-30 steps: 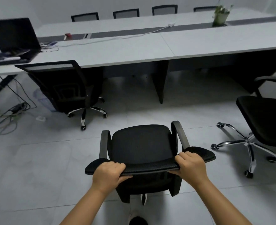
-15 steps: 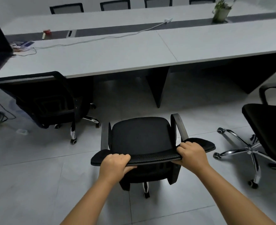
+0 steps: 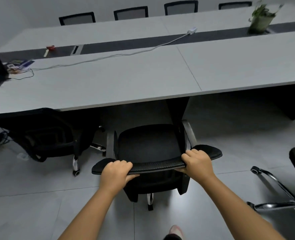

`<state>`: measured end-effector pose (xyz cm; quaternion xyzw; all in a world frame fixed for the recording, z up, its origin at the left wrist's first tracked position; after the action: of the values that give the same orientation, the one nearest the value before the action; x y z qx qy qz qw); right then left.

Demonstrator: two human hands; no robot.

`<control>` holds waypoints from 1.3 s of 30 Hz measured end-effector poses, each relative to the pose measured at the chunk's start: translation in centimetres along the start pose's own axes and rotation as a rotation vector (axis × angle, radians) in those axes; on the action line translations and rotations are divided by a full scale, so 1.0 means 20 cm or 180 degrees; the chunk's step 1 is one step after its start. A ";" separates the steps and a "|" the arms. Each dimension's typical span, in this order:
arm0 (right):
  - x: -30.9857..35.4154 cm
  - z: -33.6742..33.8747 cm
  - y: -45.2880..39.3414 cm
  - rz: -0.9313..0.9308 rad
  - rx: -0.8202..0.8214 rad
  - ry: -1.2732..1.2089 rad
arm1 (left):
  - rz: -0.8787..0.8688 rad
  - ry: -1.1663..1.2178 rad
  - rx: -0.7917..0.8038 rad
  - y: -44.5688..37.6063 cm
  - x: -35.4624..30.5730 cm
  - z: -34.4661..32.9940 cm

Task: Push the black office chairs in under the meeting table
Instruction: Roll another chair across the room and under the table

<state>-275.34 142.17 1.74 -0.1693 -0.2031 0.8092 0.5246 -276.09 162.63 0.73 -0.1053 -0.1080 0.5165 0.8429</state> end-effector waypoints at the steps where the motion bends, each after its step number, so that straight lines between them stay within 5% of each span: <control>1: -0.04 -0.04 -0.06 0.0011 0.0017 0.0001 | 0.0034 -0.0030 -0.0027 -0.07 0.03 -0.02; 13: -0.47 -0.45 -0.64 0.0045 0.0012 0.0198 | -0.0092 -0.0051 -0.0168 -0.79 0.30 -0.27; 20: -0.66 -0.60 -0.93 -0.0079 -0.0023 0.0211 | -0.0246 0.0114 -0.0742 -1.11 0.41 -0.33; 26: -0.72 -0.67 -1.09 -0.0223 -0.0423 0.0134 | -0.0314 0.0067 -0.1275 -1.26 0.54 -0.40; 39: -0.72 -0.71 -1.07 -0.0208 -0.0557 0.0088 | -0.0363 -0.0041 -0.1172 -1.28 0.58 -0.43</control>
<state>-246.05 138.93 1.28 -0.2188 -0.2712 0.7684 0.5367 -246.83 161.02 0.78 -0.2480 -0.2118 0.4401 0.8366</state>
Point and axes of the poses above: each hand's wrist, its own y-axis away from the middle knuckle, its own z-axis out of the back of the hand, x = y × z, the point moved 8 cm from there along -y, towards the middle knuckle, and after that the axes turned 2 degrees about -x, right-handed, at the moved point
